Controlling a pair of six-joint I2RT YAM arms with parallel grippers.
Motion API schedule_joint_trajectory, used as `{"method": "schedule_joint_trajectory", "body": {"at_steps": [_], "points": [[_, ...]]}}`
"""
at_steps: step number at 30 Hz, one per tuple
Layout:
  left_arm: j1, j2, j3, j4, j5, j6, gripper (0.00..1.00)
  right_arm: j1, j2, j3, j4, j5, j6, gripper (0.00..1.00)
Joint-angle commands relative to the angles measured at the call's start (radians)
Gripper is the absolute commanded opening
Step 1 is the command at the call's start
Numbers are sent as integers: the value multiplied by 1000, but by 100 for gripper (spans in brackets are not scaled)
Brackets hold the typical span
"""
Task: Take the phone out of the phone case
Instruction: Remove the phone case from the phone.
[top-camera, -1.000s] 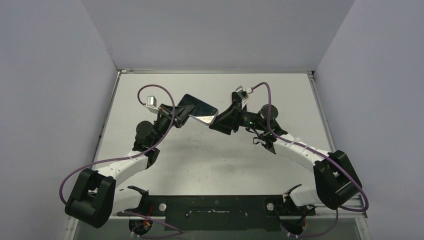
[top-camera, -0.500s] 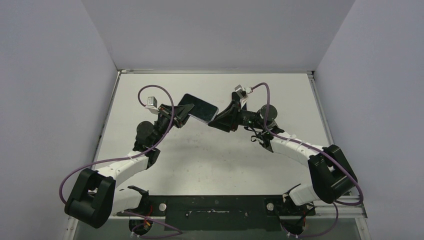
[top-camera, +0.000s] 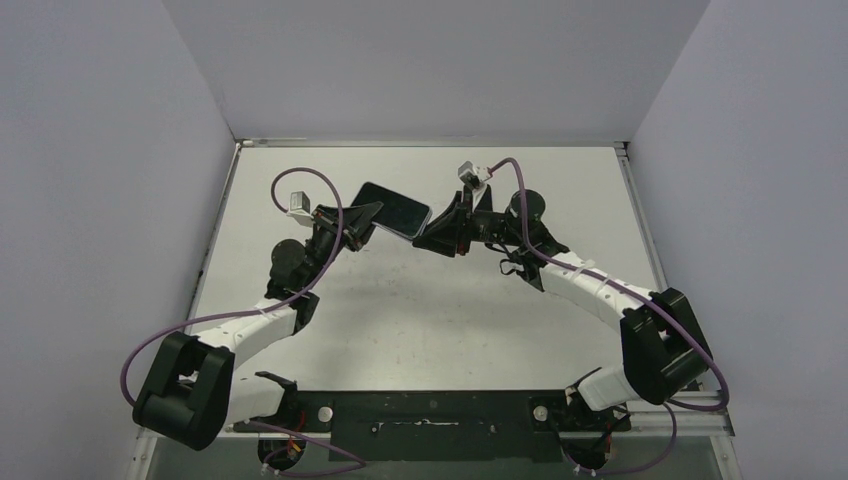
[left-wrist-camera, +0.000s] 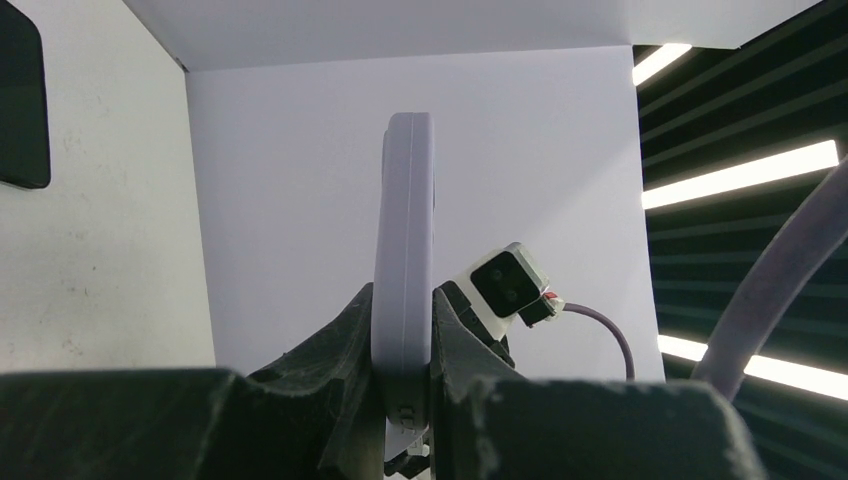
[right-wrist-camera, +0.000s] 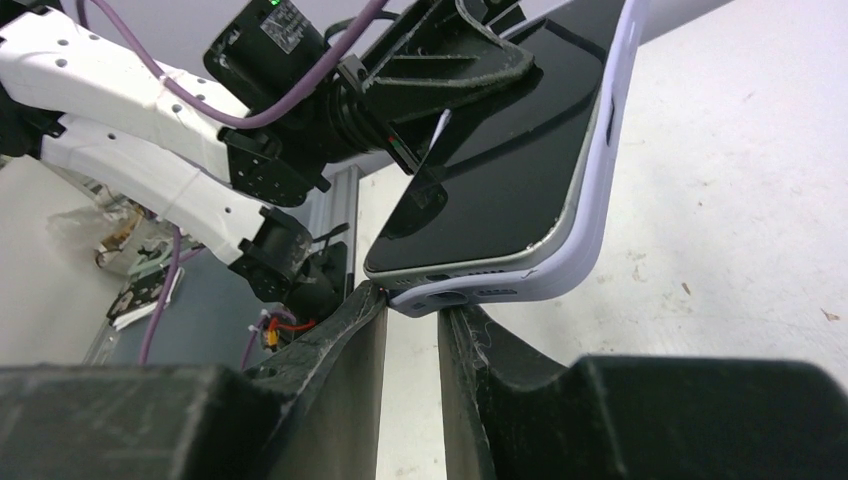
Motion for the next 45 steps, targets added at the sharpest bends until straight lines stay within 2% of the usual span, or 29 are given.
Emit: {"method": "schedule_joint_trajectory", "body": {"at_steps": [1,8,11,17,21,26,33,38,45], "points": [[-33,5,66,196,168,-66,0,-1,45,59,-133,195,-153,8],[-33,37,95,281,214,-74,0,-28,101,95,-288,312,-158,4],[-32,46,99,311,224,-80,0,-50,136,98,-270,266,-104,4],[-29,66,110,378,259,-84,0,-91,173,87,-262,271,21,3],[-8,75,114,395,313,-67,0,-125,191,57,-150,197,135,6],[71,86,85,380,415,-2,0,-125,131,54,-163,99,10,18],[158,70,41,295,446,130,0,-149,14,36,-357,34,-86,50],[158,90,40,292,426,170,0,-146,-66,17,-359,43,27,64],[153,108,39,273,409,211,0,-141,-150,13,-291,76,232,66]]}}
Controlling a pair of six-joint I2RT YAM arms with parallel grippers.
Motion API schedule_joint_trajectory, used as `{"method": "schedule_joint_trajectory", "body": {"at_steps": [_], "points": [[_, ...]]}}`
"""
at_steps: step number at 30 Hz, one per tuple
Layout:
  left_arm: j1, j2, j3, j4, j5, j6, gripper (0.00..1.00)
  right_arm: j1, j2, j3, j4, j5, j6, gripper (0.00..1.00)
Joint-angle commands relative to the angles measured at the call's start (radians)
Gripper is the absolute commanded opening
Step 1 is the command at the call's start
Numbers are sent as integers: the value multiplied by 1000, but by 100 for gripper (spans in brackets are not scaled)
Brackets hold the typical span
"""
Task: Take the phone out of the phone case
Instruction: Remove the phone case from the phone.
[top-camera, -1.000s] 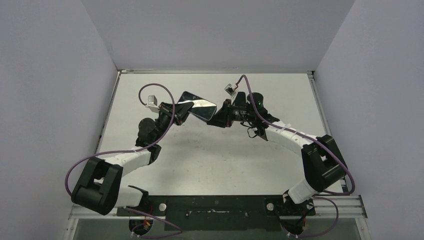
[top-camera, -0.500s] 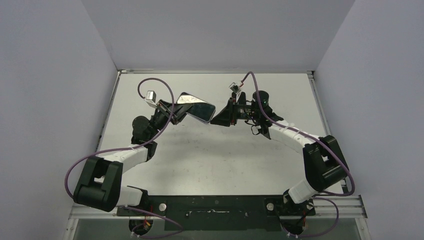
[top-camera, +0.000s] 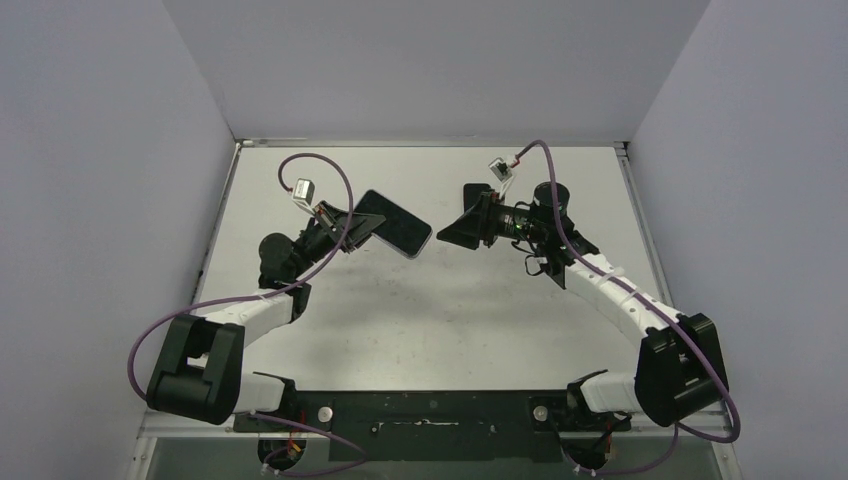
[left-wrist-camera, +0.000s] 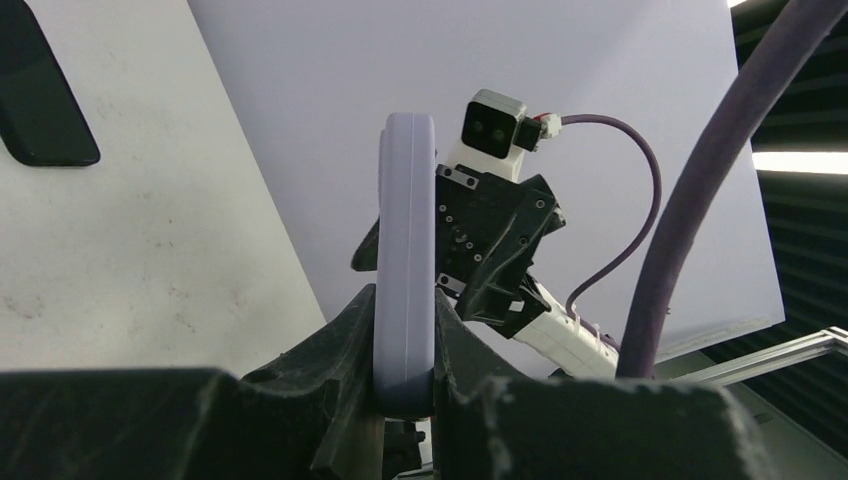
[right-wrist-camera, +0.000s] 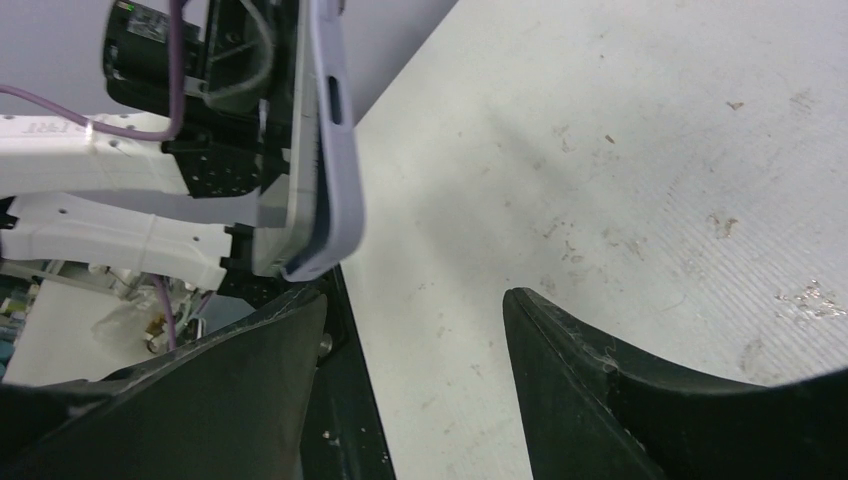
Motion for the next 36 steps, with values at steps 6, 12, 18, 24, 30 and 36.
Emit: {"method": "schedule_joint_trajectory", "body": {"at_steps": [6,12,18,24,30,36], "points": [[-12,13,30,106,-11,33,0,31,-52,4,184,27,261,64],[-28,16,36,113,-17,32,0,70,-17,19,212,25,290,58],[-39,17,37,142,-30,21,0,82,-8,19,189,31,278,56],[-41,13,32,166,-39,11,0,80,-24,39,54,66,191,56],[-41,11,27,179,-42,2,0,79,-32,39,47,73,193,55],[-43,11,28,171,-46,12,0,89,-29,48,102,31,230,52]]}}
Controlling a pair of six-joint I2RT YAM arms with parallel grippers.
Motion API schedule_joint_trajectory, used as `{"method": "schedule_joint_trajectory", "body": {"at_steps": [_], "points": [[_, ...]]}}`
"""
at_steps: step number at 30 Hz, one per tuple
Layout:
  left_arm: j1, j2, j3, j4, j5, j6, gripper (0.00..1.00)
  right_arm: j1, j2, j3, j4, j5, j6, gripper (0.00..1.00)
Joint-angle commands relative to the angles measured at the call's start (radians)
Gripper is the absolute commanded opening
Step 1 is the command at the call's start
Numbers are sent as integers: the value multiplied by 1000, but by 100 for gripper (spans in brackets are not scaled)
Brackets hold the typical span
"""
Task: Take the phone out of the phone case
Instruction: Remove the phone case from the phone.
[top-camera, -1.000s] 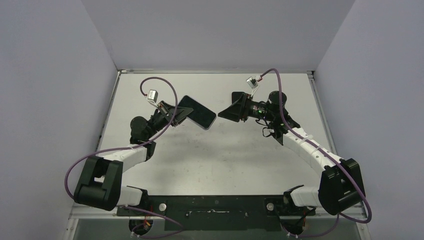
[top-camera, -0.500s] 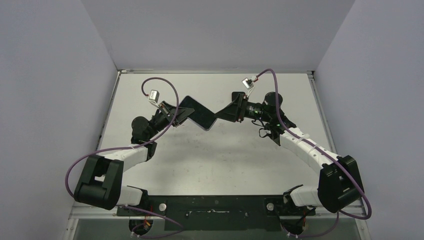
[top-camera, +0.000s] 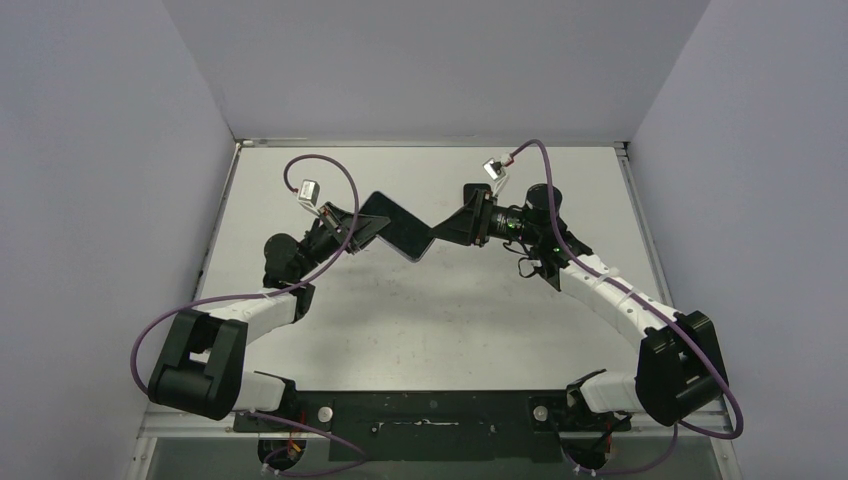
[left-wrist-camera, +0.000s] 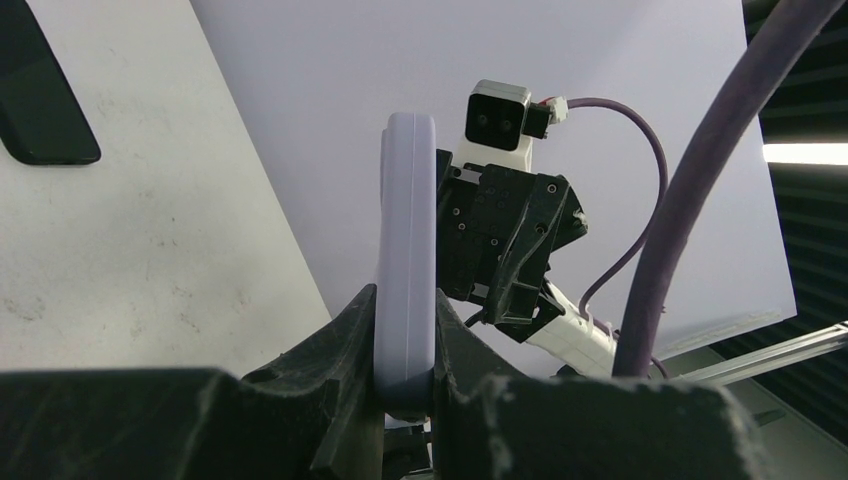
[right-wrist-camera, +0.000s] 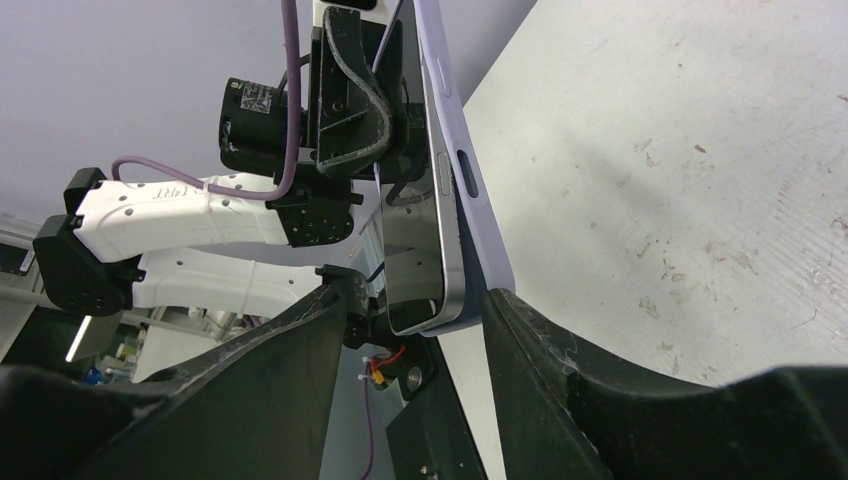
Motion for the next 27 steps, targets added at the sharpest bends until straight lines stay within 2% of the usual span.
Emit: {"method": "schedule_joint_trajectory", "body": {"at_steps": [1,13,19,27], "points": [[-12,-13,29,152,-30,-14,0,27,-10,45,60,-35,22,52],[-56,-23,22,99,-100,36,0,46,-8,61,91,-68,47,48],[-56,-32,-1,90,-139,41,0,45,-28,101,-53,-39,-36,49],[-58,-24,-9,114,-190,26,0,46,-54,89,-140,-11,-62,50]]}}
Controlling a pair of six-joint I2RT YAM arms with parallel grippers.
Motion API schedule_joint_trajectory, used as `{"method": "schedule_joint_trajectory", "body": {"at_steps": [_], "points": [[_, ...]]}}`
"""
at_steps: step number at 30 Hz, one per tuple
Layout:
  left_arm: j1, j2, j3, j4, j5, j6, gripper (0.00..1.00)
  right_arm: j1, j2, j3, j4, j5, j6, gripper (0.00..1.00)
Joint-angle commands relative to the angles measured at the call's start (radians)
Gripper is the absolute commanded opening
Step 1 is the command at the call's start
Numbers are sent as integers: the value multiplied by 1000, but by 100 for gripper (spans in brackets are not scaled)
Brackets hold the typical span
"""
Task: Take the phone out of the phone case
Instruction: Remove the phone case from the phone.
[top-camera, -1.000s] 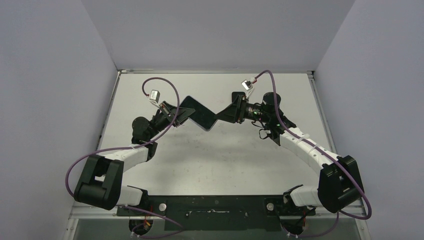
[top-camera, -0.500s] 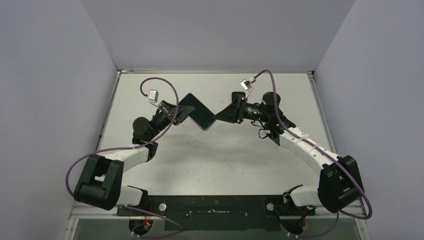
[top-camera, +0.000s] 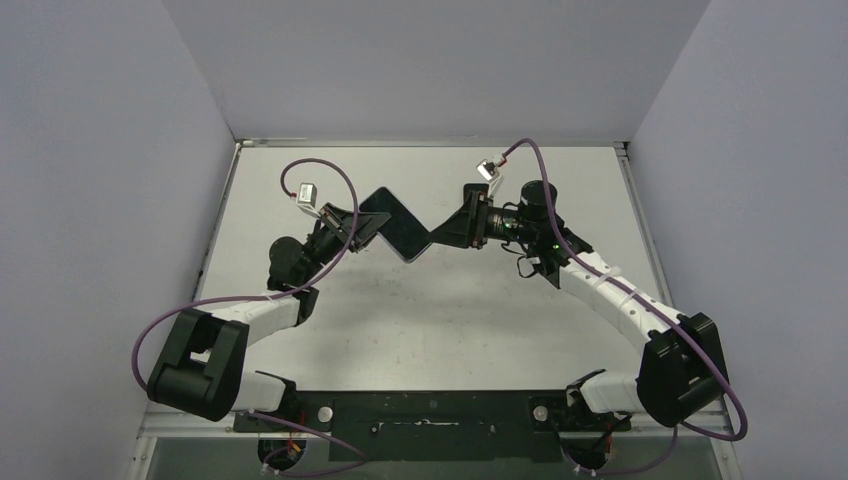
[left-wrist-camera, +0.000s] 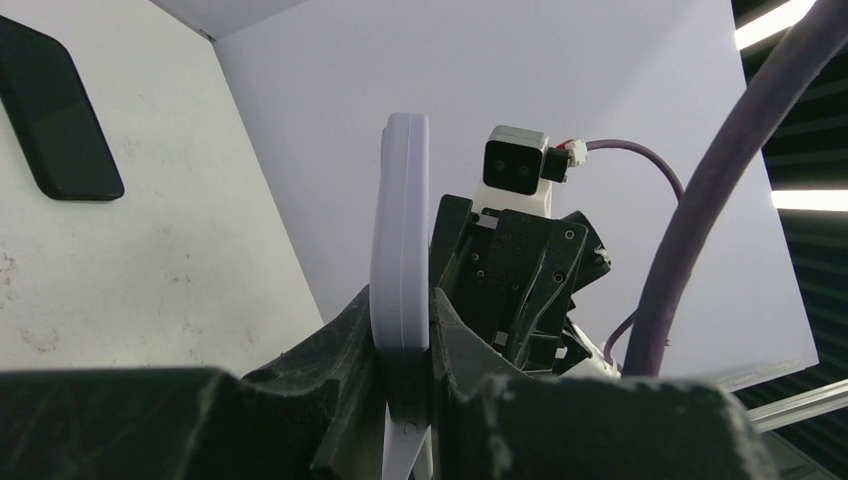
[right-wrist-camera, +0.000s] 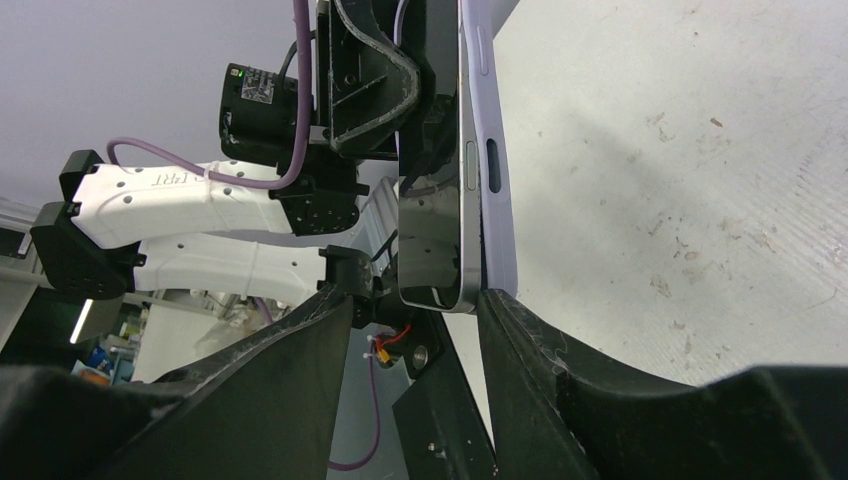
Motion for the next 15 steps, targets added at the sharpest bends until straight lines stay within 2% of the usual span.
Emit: {"method": "schedule_joint_trajectory", "body": {"at_steps": [1,10,15], "points": [[-17,-21,8,114,-48,-5,0,23,-54,36,-36,10,-34,50],[-18,-24,1,96,-64,17,0,23,-87,35,-104,56,-54,55],[-20,-33,-6,90,-82,21,0,24,-87,12,-48,39,-11,55]]}}
